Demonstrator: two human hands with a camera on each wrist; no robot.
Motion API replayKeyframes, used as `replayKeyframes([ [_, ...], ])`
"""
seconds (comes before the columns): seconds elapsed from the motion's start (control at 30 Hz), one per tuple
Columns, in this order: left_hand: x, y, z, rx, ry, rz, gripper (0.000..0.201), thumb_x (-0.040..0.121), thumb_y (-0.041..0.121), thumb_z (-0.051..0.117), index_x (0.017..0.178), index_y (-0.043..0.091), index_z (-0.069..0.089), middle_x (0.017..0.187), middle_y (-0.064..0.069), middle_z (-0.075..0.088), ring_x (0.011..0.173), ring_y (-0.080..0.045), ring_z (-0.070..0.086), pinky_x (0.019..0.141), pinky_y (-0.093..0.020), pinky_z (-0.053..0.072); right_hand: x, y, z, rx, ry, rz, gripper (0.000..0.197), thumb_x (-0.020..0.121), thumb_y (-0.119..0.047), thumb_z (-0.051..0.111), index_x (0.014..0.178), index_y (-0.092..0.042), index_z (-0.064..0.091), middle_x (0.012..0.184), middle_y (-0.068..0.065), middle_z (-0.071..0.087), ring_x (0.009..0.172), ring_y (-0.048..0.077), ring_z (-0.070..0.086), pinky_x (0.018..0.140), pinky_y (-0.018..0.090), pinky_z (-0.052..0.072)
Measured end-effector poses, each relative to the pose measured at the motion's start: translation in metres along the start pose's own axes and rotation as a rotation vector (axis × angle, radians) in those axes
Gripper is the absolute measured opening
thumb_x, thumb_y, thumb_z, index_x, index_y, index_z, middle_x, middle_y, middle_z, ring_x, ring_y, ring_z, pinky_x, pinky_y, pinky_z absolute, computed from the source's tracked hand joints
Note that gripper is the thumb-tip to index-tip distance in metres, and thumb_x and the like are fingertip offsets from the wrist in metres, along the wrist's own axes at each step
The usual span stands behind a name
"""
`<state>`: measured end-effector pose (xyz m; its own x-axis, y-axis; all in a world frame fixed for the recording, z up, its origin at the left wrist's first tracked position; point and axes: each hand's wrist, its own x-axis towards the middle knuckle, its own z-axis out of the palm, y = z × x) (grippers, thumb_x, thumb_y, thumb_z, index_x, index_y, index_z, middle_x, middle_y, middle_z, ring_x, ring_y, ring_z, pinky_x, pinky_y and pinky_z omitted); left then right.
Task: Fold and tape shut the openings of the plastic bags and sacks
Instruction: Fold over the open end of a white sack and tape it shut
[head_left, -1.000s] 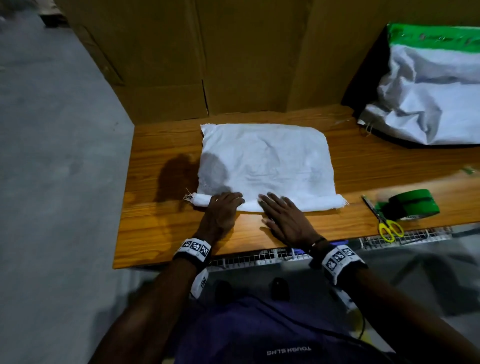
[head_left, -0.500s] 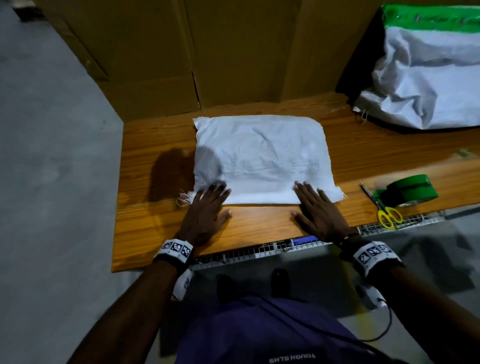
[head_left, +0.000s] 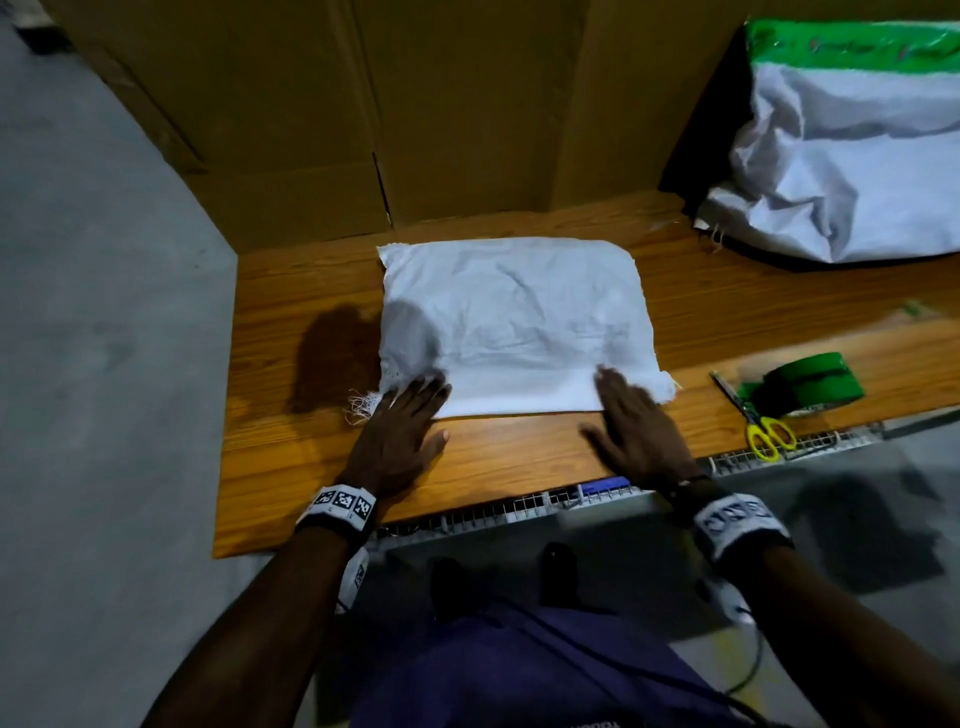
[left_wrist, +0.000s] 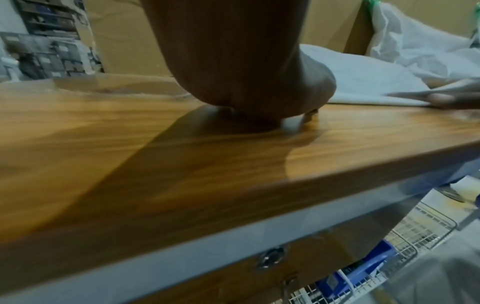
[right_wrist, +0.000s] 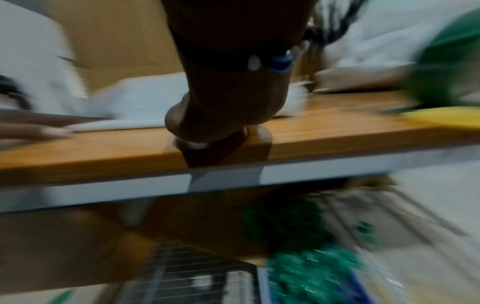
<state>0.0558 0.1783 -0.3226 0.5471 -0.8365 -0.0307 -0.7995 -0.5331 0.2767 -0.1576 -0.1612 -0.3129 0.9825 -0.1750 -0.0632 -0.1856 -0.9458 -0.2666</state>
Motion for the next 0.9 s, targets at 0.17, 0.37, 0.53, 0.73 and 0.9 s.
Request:
replayKeyframes([
  [0.17,0.003,0.015,0.006,0.030,0.071,-0.066,0.072,0.100,0.044,0.050,0.164,0.021,0.028,0.172,-0.001,0.020,0.161,-0.018,0.010,0.130,-0.052,0.012,-0.009,0.024,0.000,-0.042,-0.035,-0.011,0.084,0.107,-0.066,0.025,0.168,-0.014,0.002,0.175,0.004,-0.003,0.162,0.014,-0.008,0.132,0.044,0.010],
  [0.37,0.039,0.101,0.014,0.007,0.055,0.110,0.077,0.100,0.038,0.046,0.167,0.013,0.017,0.174,-0.007,0.013,0.161,-0.024,0.008,0.131,-0.047,0.006,-0.006,0.006,0.014,-0.002,0.018,0.080,0.073,0.105,-0.066,0.029,0.167,-0.041,0.000,0.176,0.002,-0.012,0.162,0.022,-0.010,0.129,0.047,0.001],
  [0.53,0.055,0.113,0.024,0.065,-0.069,0.154,0.082,0.103,0.056,0.034,0.168,0.014,0.005,0.175,-0.002,0.000,0.161,-0.016,-0.001,0.130,-0.045,0.007,-0.005,0.007,0.012,0.004,0.025,0.078,0.069,0.104,-0.069,0.028,0.166,-0.046,0.007,0.176,-0.001,-0.010,0.163,0.022,-0.007,0.128,0.047,0.004],
  [0.73,0.000,0.001,-0.010,0.060,-0.042,0.003,0.082,0.102,0.061,0.035,0.168,0.018,0.009,0.174,-0.006,0.012,0.160,-0.023,0.017,0.128,-0.048,0.020,-0.006,0.008,0.009,0.022,0.033,0.073,0.068,0.104,-0.070,0.028,0.166,-0.046,0.010,0.176,-0.003,-0.009,0.163,0.021,-0.007,0.128,0.046,0.003],
  [0.9,-0.031,-0.028,-0.034,0.032,-0.024,-0.041,0.074,0.107,0.053,0.040,0.168,0.024,0.010,0.174,0.003,0.009,0.157,-0.011,0.008,0.129,-0.042,0.015,-0.005,0.009,0.011,0.020,0.026,0.059,0.069,0.104,-0.070,0.028,0.165,-0.047,0.008,0.176,-0.002,-0.010,0.162,0.021,-0.008,0.129,0.049,0.005],
])
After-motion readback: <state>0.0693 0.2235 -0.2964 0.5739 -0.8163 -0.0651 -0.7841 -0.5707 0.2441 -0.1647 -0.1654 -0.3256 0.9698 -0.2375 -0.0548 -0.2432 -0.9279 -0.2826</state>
